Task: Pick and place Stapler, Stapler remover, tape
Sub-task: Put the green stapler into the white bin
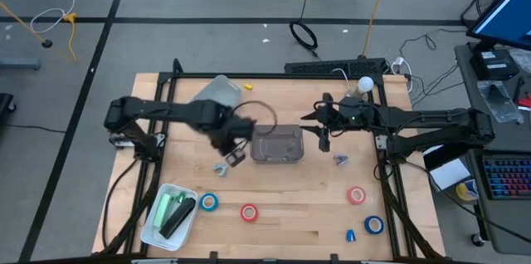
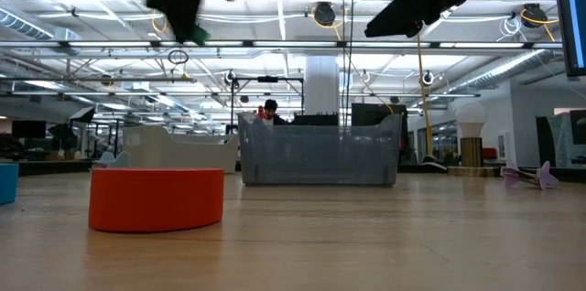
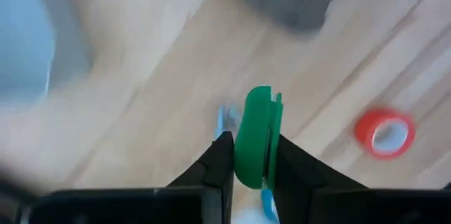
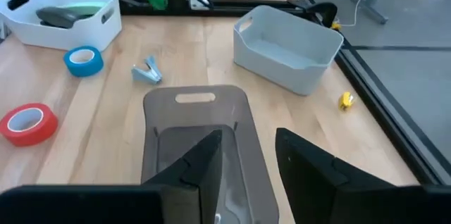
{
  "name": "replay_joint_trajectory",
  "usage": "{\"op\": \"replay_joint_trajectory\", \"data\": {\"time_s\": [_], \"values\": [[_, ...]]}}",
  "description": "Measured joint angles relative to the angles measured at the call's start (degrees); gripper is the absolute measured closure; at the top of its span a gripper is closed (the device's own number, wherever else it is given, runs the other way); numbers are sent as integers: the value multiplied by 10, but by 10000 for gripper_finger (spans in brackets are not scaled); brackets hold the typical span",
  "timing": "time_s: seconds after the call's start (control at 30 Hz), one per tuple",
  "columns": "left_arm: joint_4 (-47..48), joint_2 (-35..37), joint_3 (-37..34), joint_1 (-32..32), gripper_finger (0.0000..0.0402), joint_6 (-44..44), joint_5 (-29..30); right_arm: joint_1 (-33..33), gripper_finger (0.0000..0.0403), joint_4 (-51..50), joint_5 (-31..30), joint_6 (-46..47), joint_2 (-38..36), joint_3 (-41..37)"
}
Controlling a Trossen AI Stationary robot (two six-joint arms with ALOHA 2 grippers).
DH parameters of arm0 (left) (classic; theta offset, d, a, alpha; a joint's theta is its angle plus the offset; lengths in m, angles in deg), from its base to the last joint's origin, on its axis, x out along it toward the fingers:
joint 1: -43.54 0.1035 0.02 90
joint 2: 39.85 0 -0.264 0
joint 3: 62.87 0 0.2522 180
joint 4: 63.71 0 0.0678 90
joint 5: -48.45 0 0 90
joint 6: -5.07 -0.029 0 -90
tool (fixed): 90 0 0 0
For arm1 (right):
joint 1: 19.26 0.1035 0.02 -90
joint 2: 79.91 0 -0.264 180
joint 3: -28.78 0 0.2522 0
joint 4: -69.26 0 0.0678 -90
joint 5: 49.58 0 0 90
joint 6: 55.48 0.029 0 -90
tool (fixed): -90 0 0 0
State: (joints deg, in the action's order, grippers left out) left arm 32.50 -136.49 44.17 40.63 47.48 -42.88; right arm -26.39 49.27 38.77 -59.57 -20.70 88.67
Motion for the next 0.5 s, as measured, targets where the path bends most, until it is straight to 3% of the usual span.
{"op": "replay_joint_trajectory", "data": {"time_s": [0.1,0.2,0.33,0.5], "values": [[66,13,0,-58,342,88,18,-2,275,4,2,-8,0,0],[74,24,-21,-119,336,180,22,-3,275,4,2,-16,0,0],[69,36,-68,-191,323,312,-20,-3,275,3,2,-16,0,0],[22,58,-146,-281,338,453,-80,-3,275,3,2,-16,0,0]]}}
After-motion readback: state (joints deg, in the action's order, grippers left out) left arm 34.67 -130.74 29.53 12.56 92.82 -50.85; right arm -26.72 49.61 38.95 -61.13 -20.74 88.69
